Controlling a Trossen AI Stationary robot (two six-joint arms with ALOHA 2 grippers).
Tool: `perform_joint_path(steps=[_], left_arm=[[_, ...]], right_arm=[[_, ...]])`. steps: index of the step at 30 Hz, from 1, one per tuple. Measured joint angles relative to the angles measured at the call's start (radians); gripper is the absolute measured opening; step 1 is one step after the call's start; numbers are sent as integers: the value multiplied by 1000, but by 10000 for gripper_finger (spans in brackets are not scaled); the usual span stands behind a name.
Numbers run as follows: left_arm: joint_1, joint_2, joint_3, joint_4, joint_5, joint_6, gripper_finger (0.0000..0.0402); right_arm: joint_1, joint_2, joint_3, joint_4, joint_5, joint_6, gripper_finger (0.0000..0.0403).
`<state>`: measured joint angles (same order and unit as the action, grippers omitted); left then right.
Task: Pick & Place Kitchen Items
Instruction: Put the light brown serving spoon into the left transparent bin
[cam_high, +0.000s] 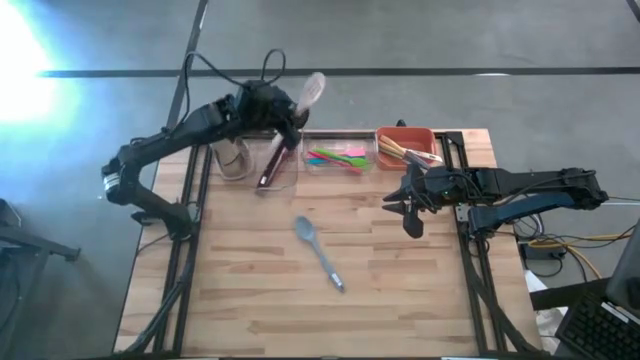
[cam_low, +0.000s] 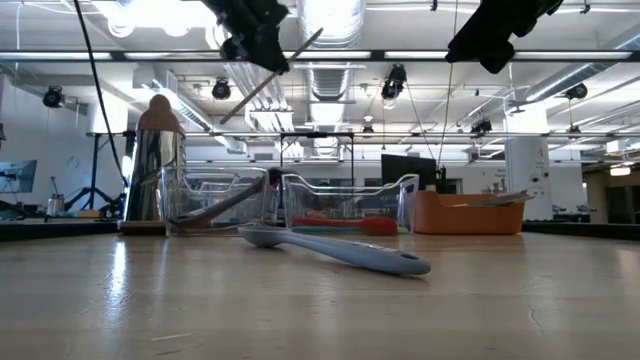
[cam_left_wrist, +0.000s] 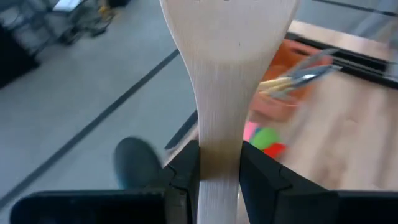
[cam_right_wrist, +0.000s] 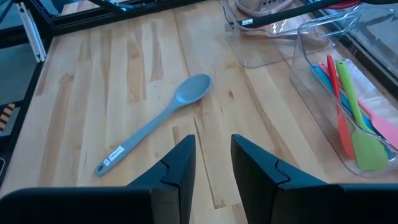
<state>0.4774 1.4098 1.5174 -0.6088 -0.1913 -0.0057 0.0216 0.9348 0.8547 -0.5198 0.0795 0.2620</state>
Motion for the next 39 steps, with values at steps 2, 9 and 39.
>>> perform_joint_path(steps=[2, 9, 39], left_arm=[[44, 10, -2, -2, 0, -24, 87], [140, 16, -101, 59, 18, -75, 87], [278, 17, -528, 318, 146, -255, 87]], right_arm=[[0, 0, 0, 0, 0, 0, 92], [0, 0, 0, 0, 0, 0, 93], [0, 0, 0, -8, 0, 15, 96]])
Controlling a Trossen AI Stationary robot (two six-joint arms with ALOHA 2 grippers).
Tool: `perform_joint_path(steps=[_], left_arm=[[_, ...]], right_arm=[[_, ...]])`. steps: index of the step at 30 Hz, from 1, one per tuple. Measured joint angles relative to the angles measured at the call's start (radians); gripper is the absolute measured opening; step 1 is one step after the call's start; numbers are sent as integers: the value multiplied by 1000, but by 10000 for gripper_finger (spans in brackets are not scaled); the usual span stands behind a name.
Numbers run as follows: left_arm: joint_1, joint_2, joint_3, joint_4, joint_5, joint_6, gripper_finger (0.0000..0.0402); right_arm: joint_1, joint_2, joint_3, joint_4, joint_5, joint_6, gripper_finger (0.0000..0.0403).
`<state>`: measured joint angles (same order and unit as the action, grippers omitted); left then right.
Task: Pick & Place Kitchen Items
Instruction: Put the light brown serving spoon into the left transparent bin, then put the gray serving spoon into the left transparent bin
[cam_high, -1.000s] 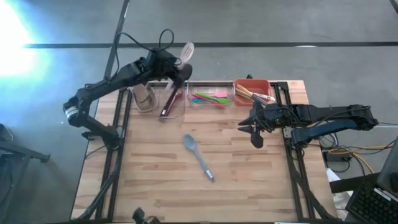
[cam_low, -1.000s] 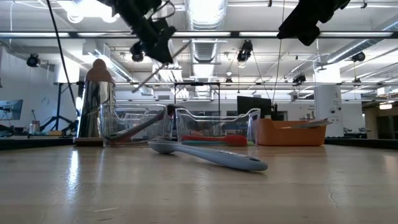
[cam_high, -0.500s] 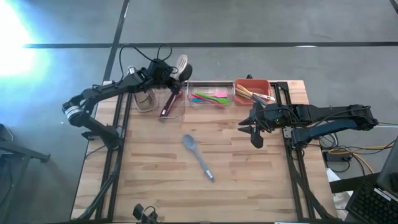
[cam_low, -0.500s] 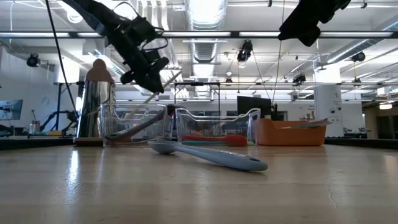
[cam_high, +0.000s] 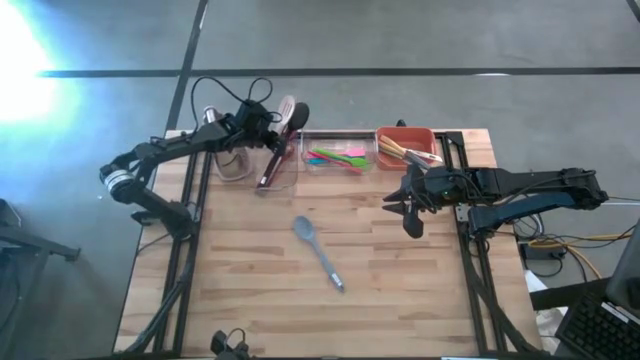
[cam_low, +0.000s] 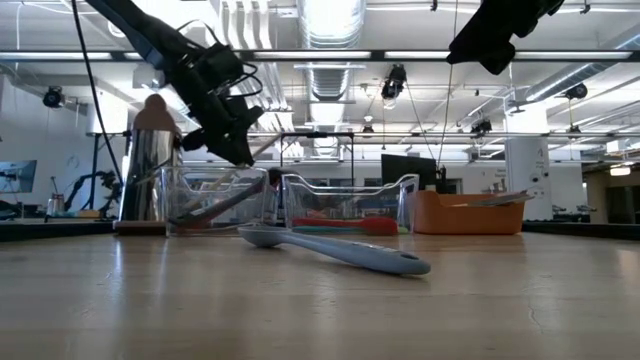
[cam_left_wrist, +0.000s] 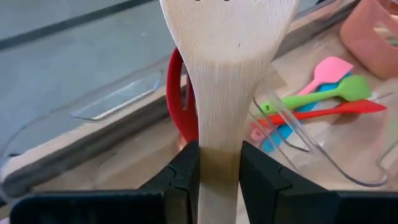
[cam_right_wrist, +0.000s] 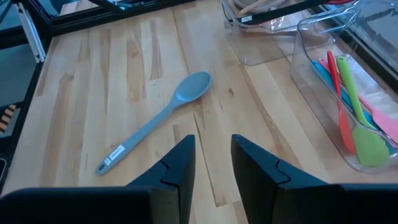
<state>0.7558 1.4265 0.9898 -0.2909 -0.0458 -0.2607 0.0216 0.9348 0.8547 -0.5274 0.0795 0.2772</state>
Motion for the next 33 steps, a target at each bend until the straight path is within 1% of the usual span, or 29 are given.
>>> perform_joint_path(steps=[3, 12, 20, 27, 29, 33], left_arm=[[8, 0, -11, -3, 35, -8, 87], [9, 8, -29, 32, 36, -4, 87], [9, 124, -20, 29, 37, 14, 87], [9, 139, 2, 17, 30, 20, 88], [9, 138, 13, 8, 30, 25, 111], [9, 136, 35, -39, 30, 27, 193]], right_arm=[[0, 0, 0, 0, 0, 0, 93], [0, 0, 0, 8, 1, -3, 105], [0, 0, 0, 13, 1, -3, 111], [0, 0, 0, 7, 1, -6, 102], [0, 0, 0, 7, 1, -11, 99], [0, 0, 0, 7, 1, -15, 94]])
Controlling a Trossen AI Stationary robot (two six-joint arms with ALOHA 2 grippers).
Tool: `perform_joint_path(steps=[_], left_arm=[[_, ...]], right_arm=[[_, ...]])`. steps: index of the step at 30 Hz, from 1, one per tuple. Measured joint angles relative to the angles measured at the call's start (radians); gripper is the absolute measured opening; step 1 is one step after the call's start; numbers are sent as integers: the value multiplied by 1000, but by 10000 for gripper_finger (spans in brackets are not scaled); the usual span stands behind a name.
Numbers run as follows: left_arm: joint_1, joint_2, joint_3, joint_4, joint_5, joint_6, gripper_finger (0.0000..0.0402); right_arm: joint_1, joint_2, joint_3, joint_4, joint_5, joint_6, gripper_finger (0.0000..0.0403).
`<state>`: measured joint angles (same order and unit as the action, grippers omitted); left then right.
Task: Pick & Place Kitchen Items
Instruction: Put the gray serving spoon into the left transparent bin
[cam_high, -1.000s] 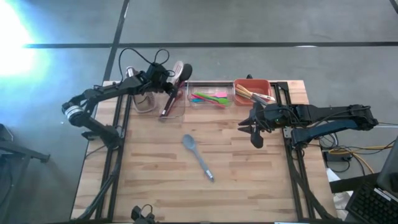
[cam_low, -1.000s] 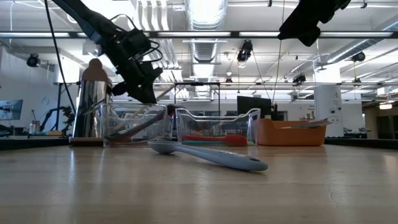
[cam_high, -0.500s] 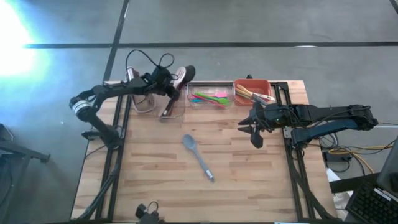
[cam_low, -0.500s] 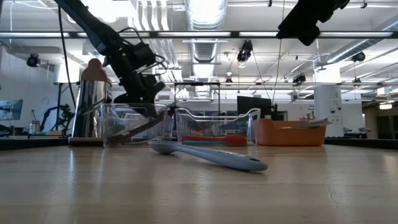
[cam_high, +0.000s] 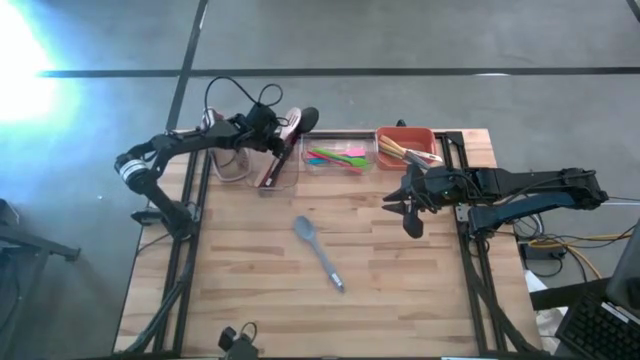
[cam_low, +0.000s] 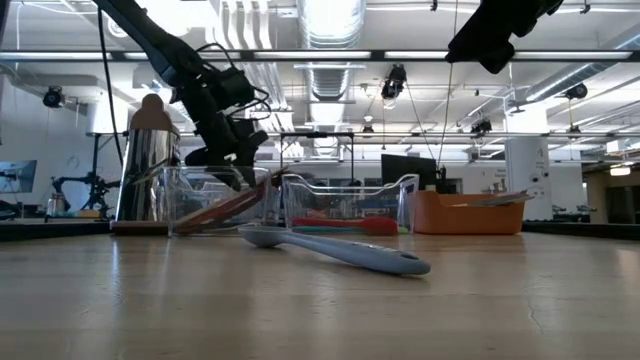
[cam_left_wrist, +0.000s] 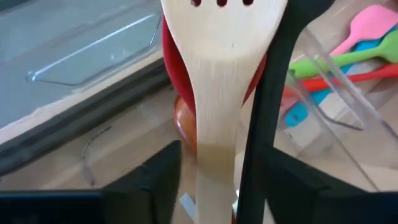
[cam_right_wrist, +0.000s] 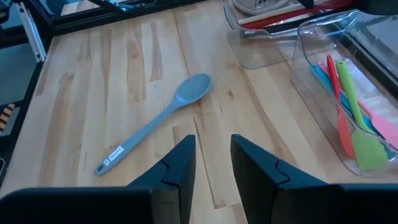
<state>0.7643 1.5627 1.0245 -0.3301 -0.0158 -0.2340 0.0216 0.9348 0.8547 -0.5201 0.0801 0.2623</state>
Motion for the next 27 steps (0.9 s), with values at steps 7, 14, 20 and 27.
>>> perform_joint_path(steps=[7, 14, 20, 27], left_arm=[[0, -24, 67, -90, 27, 6, 281], [-8, -100, 173, -139, 144, -2, 286], [-81, -175, 220, -157, 317, -29, 286], [-264, -247, 214, -246, 228, -66, 286]], right_arm=[[0, 0, 0, 0, 0, 0, 98], [0, 0, 0, 0, 0, 0, 110], [0, 0, 0, 1, 0, 0, 112], [0, 11, 0, 46, -9, 74, 100]])
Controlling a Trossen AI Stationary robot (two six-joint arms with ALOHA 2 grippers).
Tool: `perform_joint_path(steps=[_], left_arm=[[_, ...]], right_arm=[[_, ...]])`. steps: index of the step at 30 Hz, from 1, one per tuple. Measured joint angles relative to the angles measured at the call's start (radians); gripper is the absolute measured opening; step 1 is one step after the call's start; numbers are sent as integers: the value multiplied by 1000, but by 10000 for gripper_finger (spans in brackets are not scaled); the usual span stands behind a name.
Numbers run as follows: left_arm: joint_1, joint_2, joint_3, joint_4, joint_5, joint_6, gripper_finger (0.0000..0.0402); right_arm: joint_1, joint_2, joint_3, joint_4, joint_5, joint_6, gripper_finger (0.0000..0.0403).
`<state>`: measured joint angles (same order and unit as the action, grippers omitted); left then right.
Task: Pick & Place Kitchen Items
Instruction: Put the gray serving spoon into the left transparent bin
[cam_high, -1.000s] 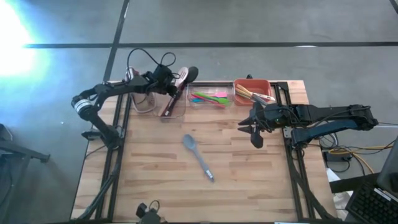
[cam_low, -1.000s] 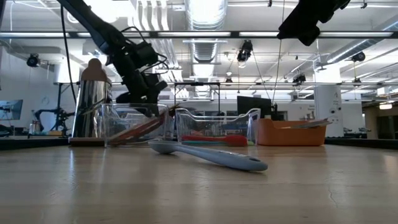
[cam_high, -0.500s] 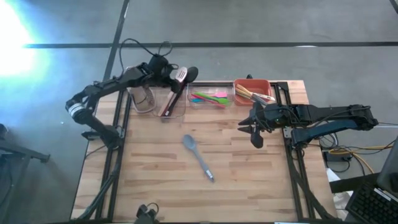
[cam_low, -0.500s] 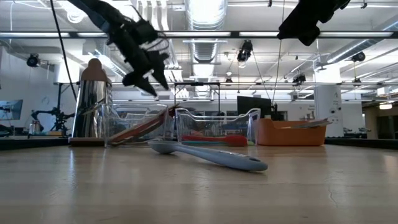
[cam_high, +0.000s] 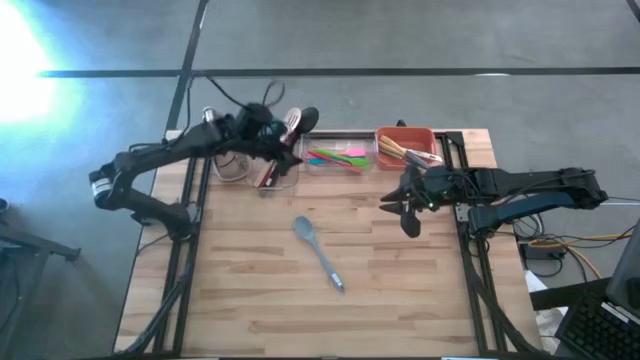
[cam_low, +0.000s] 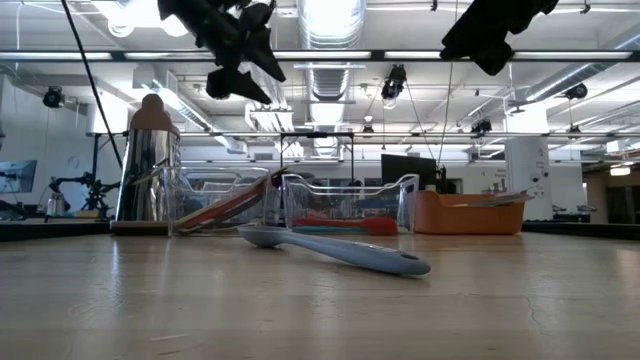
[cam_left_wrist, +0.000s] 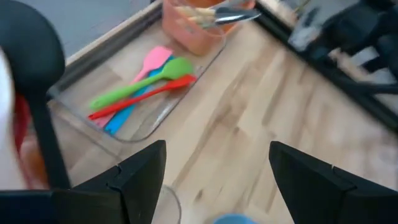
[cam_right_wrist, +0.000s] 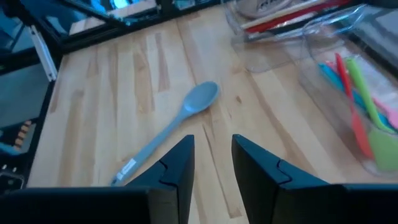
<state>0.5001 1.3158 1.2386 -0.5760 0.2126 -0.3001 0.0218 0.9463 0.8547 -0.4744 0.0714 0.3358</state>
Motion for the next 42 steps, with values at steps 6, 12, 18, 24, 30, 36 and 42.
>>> perform_joint_path(steps=[6, 12, 18, 24, 30, 36, 42], left_arm=[[-233, -10, -52, -7, -250, -111, 287], [-439, -10, -113, 51, -285, -200, 287], [-522, 7, -144, 177, -226, 178, 287], [-557, 102, -117, 137, -79, 688, 287], [-574, 237, -75, 74, -76, 843, 287], [-588, 333, -19, 0, -114, 922, 287], [-586, 359, 70, -42, -370, 484, 287]], right_arm=[[5, 14, 0, -9, -19, 5, 90], [4, 20, 0, -7, -19, 1, 83], [4, 19, 0, -6, -18, -5, 83], [4, 19, 0, -1, -17, -6, 93], [4, 19, 0, 0, -17, -7, 99], [4, 18, 0, 0, -17, -6, 98], [4, 18, 0, -1, -17, -6, 88]])
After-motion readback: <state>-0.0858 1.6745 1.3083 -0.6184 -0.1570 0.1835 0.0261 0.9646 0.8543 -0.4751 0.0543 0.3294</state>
